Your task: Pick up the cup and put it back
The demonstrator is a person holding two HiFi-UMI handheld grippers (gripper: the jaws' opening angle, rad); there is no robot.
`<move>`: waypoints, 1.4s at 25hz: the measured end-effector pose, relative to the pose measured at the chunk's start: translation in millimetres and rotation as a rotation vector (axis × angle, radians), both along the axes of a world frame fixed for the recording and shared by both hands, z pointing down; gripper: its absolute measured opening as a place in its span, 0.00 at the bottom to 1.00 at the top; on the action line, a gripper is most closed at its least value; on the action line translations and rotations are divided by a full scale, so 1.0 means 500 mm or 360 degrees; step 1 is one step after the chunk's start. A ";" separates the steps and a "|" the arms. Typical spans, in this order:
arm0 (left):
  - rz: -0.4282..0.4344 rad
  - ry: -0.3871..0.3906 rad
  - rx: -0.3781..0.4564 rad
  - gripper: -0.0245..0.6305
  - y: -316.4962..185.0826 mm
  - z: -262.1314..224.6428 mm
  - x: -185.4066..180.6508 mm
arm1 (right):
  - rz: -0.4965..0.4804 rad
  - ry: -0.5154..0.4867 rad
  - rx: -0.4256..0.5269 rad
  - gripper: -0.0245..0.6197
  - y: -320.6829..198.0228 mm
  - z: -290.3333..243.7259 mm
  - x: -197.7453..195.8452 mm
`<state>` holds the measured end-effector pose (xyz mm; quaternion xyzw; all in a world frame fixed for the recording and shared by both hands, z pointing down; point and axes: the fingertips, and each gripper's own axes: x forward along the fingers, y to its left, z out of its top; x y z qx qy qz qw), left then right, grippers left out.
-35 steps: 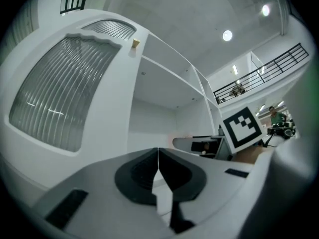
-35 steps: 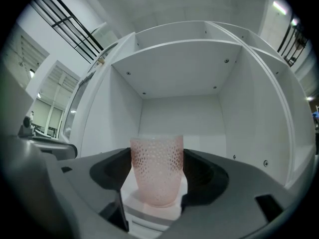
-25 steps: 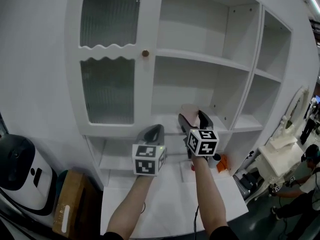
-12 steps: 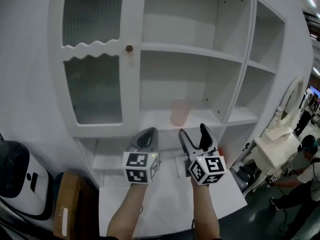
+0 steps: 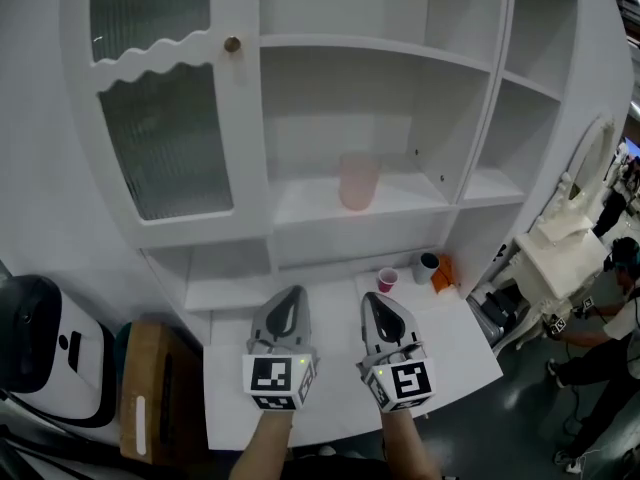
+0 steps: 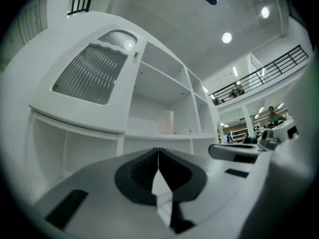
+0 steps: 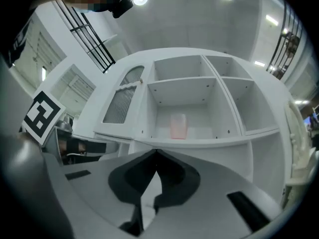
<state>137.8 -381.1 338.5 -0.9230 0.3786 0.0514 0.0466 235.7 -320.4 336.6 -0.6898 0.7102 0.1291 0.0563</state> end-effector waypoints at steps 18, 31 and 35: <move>-0.0007 -0.0069 0.0015 0.06 0.045 0.033 0.015 | -0.0007 0.0048 -0.0119 0.05 0.009 0.039 -0.012; -0.0003 -0.0089 0.0006 0.06 0.061 0.036 0.023 | 0.0019 0.0035 -0.0149 0.05 0.030 0.045 -0.005; -0.0005 -0.0096 -0.0007 0.06 0.068 0.041 0.021 | 0.0017 0.0023 -0.0161 0.05 0.037 0.052 -0.006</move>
